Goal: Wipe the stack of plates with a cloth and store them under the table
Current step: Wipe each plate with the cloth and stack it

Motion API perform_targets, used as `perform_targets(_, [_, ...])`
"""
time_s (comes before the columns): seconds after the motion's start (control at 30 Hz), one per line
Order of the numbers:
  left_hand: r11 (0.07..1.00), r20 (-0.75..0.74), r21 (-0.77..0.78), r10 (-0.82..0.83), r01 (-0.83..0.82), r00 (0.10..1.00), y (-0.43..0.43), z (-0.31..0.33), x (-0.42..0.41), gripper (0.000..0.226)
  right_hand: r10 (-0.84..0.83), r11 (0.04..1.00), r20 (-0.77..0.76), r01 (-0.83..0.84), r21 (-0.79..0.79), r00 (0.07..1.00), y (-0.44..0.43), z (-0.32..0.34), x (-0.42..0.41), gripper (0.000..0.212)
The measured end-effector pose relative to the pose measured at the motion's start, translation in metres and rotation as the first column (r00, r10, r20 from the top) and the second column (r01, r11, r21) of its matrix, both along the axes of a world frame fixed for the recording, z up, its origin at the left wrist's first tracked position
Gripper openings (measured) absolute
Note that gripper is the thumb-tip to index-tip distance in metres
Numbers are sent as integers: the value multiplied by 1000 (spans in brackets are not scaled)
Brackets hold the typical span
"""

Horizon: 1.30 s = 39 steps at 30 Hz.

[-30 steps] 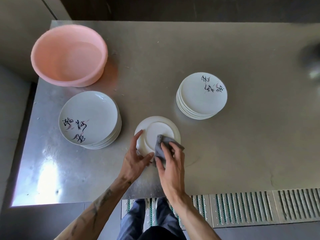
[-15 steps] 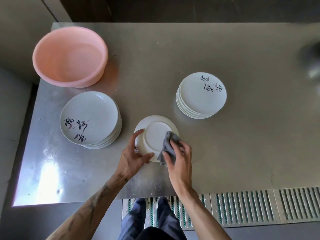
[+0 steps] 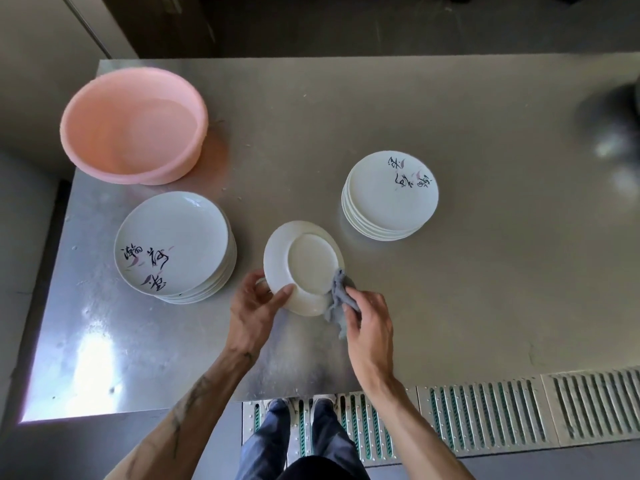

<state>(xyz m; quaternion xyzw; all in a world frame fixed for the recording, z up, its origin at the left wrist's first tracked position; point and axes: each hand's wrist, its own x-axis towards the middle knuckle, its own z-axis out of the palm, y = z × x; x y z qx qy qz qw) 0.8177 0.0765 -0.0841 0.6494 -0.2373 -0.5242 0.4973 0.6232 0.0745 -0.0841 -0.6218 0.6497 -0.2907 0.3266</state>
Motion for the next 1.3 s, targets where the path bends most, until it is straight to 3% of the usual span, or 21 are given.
perform_targets(0.1, [1000, 92, -10, -17, 18, 996, -18, 8, 9, 20, -42, 999, -4, 42, -1, 999, -8, 5, -11, 33])
perform_targets(0.33, [974, 308, -196, -49, 114, 950, -64, 49, 13, 7, -57, 998, -4, 57, 13, 998, -15, 13, -23, 31])
perform_targets(0.57, [890, 658, -277, -99, 362, 746, -131, 84, -17, 13, -55, 997, -9, 55, 51, 998, -23, 15, -31, 34])
perform_targets(0.67, [834, 784, -274, -95, 479, 614, -152, 81, -31, 21, -48, 997, -16, 49, 54, 999, -26, 16, -33, 35])
perform_targets(0.9, [710, 908, -266, -42, 652, 416, -179, 48, -67, 13, -53, 996, -9, 54, 78, 999, -34, 16, -41, 36])
perform_targets(1.0, [695, 904, -262, -66, 670, 423, -180, 34, -74, 13, -53, 995, -14, 54, 79, 998, -38, 15, -44, 35])
perform_targets(1.3, [698, 761, -226, -309, 679, 571, -180, -7, -70, 13, -64, 996, -3, 64, 61, 998, -43, 11, -46, 33])
